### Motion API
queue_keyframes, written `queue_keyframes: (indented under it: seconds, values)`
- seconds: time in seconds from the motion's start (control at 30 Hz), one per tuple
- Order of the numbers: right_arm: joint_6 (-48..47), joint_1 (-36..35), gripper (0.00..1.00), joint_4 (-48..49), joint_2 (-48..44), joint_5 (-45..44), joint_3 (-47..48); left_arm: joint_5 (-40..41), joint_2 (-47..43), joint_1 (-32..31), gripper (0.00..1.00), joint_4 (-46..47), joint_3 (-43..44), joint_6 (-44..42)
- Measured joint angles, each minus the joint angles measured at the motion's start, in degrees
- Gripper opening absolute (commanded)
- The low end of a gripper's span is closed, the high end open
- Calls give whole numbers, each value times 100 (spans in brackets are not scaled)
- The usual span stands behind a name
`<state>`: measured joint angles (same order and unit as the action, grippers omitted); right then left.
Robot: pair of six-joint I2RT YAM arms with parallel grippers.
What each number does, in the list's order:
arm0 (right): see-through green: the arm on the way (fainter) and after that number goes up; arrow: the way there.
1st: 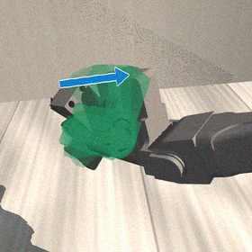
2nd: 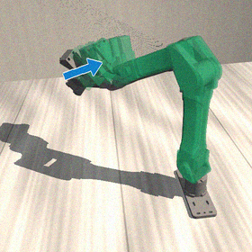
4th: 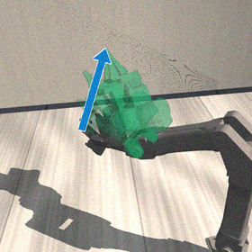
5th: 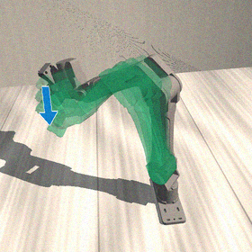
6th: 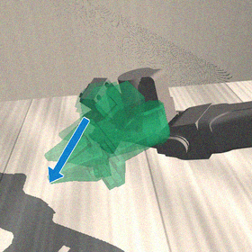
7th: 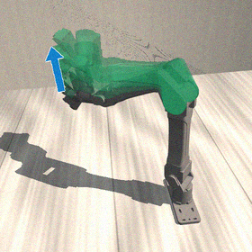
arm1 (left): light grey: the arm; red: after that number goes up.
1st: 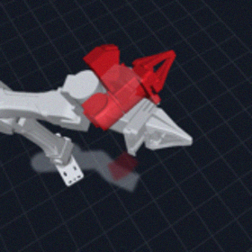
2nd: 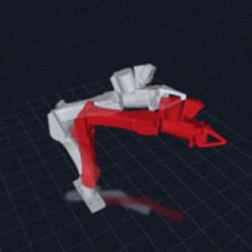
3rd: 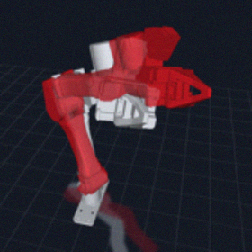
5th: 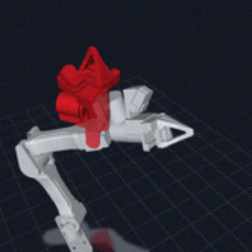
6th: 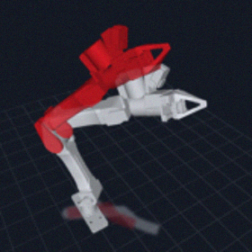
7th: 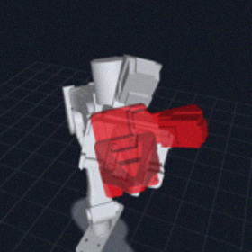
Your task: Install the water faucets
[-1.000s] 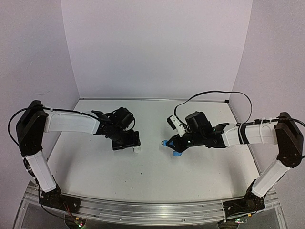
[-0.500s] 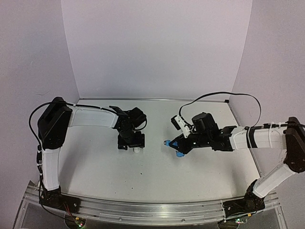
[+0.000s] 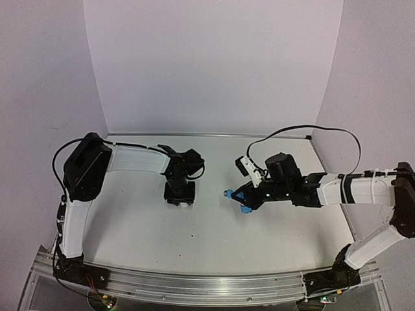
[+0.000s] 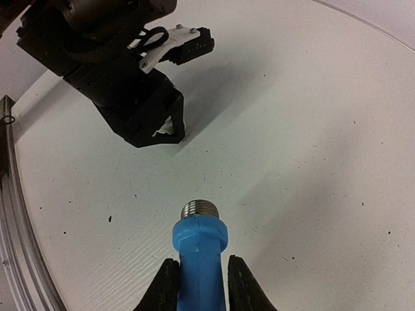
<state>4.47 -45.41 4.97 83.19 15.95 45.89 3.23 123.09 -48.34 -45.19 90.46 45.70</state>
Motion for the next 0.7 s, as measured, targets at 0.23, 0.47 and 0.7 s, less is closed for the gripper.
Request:
queue_keyframes:
  seconds: [0.23,0.47,0.7]
  values:
    - [-1,0,0,16,-148,-3,-32,54,1,-2,9,-33,59,-146]
    - [-22,-1,0,20,-514,9,-30,58,-739,-4,0,-65,-115,-276]
    - [-338,-1,0,-16,-460,394,497,-722,-2475,13,0,111,-274,-450]
